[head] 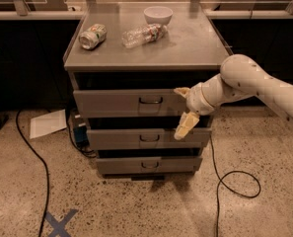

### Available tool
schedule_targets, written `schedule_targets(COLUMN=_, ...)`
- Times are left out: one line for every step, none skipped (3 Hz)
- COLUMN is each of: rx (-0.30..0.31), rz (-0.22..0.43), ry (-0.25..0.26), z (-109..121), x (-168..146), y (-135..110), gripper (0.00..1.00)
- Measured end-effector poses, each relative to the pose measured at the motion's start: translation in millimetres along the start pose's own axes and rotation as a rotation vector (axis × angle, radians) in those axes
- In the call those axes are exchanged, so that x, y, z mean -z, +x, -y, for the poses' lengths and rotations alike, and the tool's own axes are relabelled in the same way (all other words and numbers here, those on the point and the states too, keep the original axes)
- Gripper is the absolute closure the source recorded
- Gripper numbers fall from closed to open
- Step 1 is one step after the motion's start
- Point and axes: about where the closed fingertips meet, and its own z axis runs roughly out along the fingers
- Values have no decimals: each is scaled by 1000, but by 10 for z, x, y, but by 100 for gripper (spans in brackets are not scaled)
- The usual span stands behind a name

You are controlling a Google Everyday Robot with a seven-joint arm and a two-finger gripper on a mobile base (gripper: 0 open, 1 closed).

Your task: Open top drawer

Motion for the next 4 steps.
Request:
schedule_targets(rx=3, rz=-2, ry=-1, z=6, x=-11, y=-2, gripper=0)
schedule_targets(rx=5, rz=-5, ry=10, z=199, x=-60, y=72, gripper=0)
schedule_targets(rx=19, rz=3, ry=5, z=438, x=-150, y=100, gripper=0)
schedule_targets(rx=24, rz=16, ry=-8, z=560, x=-235, y=110, gripper=0)
